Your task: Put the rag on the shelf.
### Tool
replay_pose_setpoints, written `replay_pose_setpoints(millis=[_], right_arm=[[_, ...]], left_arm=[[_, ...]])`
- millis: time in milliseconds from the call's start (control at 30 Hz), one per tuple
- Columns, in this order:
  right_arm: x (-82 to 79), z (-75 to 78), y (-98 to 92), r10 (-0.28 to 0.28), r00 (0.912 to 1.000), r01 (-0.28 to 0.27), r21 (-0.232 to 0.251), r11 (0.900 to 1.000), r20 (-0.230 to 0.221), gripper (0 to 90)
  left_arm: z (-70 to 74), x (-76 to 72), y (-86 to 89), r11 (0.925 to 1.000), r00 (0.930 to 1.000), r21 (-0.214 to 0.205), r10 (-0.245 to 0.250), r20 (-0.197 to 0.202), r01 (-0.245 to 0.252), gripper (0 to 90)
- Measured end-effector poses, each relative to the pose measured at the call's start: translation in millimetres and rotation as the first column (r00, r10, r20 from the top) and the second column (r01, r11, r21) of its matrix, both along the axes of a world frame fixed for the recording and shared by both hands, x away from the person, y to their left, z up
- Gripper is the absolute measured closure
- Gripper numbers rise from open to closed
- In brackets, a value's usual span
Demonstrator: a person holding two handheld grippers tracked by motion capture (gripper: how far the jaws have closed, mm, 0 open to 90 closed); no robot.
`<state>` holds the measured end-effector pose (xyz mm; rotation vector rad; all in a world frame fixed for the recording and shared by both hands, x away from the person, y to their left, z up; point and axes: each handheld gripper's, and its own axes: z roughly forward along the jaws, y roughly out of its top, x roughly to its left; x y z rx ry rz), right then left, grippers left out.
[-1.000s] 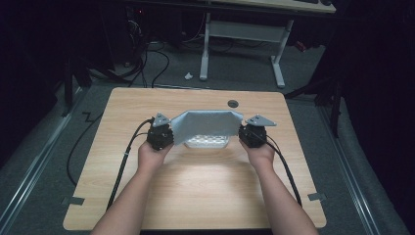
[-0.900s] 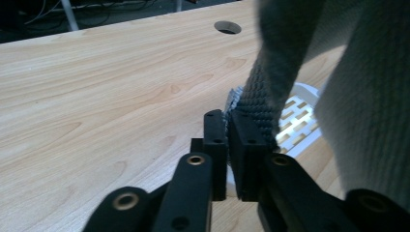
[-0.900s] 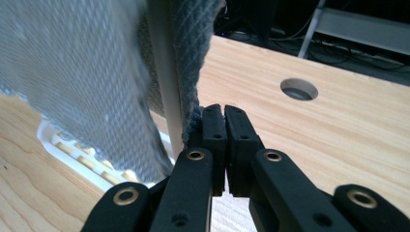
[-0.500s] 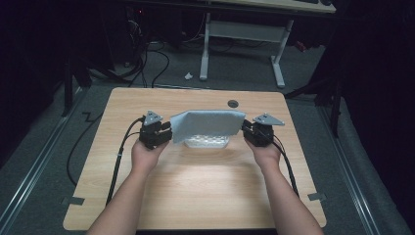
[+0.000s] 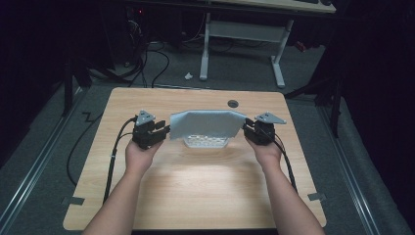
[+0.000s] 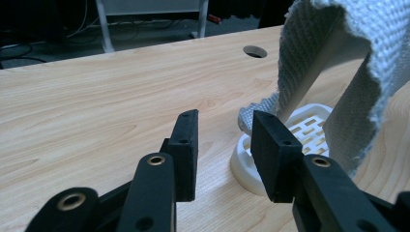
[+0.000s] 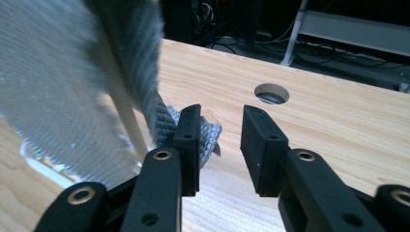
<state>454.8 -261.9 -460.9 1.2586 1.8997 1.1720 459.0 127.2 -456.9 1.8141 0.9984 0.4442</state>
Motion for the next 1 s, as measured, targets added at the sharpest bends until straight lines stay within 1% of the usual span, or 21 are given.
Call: replay_pose_setpoints(millis=[33, 133, 167, 200, 233, 300, 333, 367, 433, 467, 500, 600, 667, 700, 800, 867, 900, 933, 967, 1000], right_arm=[[3.9, -1.6, 0.8, -0.007, 1.0000, 0.007, 0.016, 0.9998, 0.000, 68.1], [8.5, 2.6, 0.7, 0.000, 1.0000, 0.000, 0.016, 0.9999, -0.008, 68.1], [10.5, 11.5, 0.4, 0.005, 0.9999, -0.006, 0.019, 0.9998, 0.011, 68.1], [10.5, 11.5, 0.4, 0.005, 0.9999, -0.006, 0.019, 0.9998, 0.011, 68.1], [11.3, 21.9, 0.5, 0.012, 0.9996, -0.013, 0.032, 0.9994, 0.026, 68.2], [10.3, 30.6, 1.2, 0.017, 0.9984, -0.018, 0.024, 0.9996, 0.054, 68.3], [10.3, 30.6, 1.2, 0.017, 0.9984, -0.018, 0.024, 0.9996, 0.054, 68.3], [9.2, 35.3, 0.2, 0.011, 0.9979, -0.013, 0.026, 0.9996, 0.063, 69.2], [9.2, 35.4, -1.0, 0.005, 0.9980, -0.007, 0.026, 0.9996, 0.063, 69.5], [9.1, 32.3, -3.4, -0.009, 0.9988, 0.008, 0.013, 0.9999, 0.048, 71.3], [9.1, 32.3, -3.4, -0.009, 0.9988, 0.008, 0.013, 0.9999, 0.048, 71.3], [8.6, 24.4, -7.6, -0.015, 0.9996, 0.016, -0.011, 0.9998, 0.022, 72.0], [7.1, 20.3, -9.5, -0.014, 0.9998, 0.014, -0.016, 0.9998, 0.014, 72.0], [3.8, 17.1, -11.1, -0.016, 0.9996, 0.016, -0.012, 0.9998, 0.025, 72.1], [0.4, 14.4, -13.2, -0.015, 0.9997, 0.015, -0.006, 0.9999, 0.021, 71.9], [-3.3, 12.3, -14.7, -0.012, 0.9998, 0.012, -0.021, 0.9997, 0.015, 70.7], [-9.2, 10.4, -16.8, -0.008, 0.9995, 0.009, -0.018, 0.9998, 0.032, 69.3], [-12.2, 10.2, -18.1, -0.008, 0.9995, 0.009, -0.023, 0.9997, 0.032, 67.3], [-12.2, 10.2, -18.1, -0.008, 0.9995, 0.009, -0.023, 0.9997, 0.032, 67.3], [-17.4, 9.7, -19.6, -0.005, 0.9998, 0.006, -0.036, 0.9994, 0.020, 64.5]], left_arm=[[-0.7, -0.1, -1.2, 1.0000, 1.0000, 0.003, -0.004, 0.001, 0.004, 63.0], [-2.7, 0.3, -4.5, 0.9999, 0.9999, 0.002, -0.013, 0.000, 0.013, 63.0], [-3.2, 0.6, -5.3, 0.9999, 0.9999, 0.000, -0.015, -0.001, 0.015, 63.0], [-3.7, 1.0, -5.9, 0.9999, 0.9999, 0.000, -0.016, -0.002, 0.016, 63.0], [-4.1, 1.3, -6.5, 0.9999, 0.9999, -0.002, -0.017, -0.003, 0.017, 63.0], [-4.3, 1.5, -7.3, 0.9998, 0.9999, -0.006, -0.017, -0.003, 0.017, 63.0], [-4.3, 1.3, -7.5, 0.9998, 0.9998, -0.006, -0.018, -0.001, 0.018, 63.0], [-4.3, 1.1, -7.6, 0.9998, 0.9998, -0.003, -0.018, -0.002, 0.018, 63.0], [-4.5, 0.4, -7.2, 0.9998, 0.9998, -0.001, -0.019, -0.003, 0.019, 63.0], [-4.7, -0.1, -6.5, 0.9998, 0.9998, 0.000, -0.019, -0.002, 0.019, 63.0], [-4.9, -0.5, -5.6, 0.9998, 0.9999, 0.003, -0.017, 0.000, 0.017, 63.0], [-6.1, -1.2, -1.5, 0.9999, 0.9999, 0.012, -0.011, -0.003, 0.011, 63.0], [-7.4, -1.8, 2.9, 0.9999, 1.0000, 0.016, -0.001, -0.003, 0.001, 62.9], [-8.1, -2.0, 5.8, 0.9999, 1.0000, 0.014, 0.003, -0.005, -0.003, 62.9], [-10.1, -4.1, 13.8, 0.9998, 0.9999, 0.013, 0.015, -0.008, -0.015, 62.9], [-10.7, -6.8, 19.4, 0.9996, 0.9998, 0.025, 0.017, -0.011, -0.017, 62.9], [-10.8, -8.2, 21.2, 0.9993, 0.9998, 0.032, 0.018, -0.008, -0.018, 62.4], [-11.0, -10.8, 23.9, 0.9993, 0.9998, 0.033, 0.020, 0.001, -0.020, 62.4], [-11.1, -13.2, 26.8, 0.9992, 0.9998, 0.036, 0.019, 0.005, -0.019, 62.4], [-11.1, -15.7, 29.6, 0.9988, 0.9998, 0.044, 0.021, 0.005, -0.021, 62.1]])
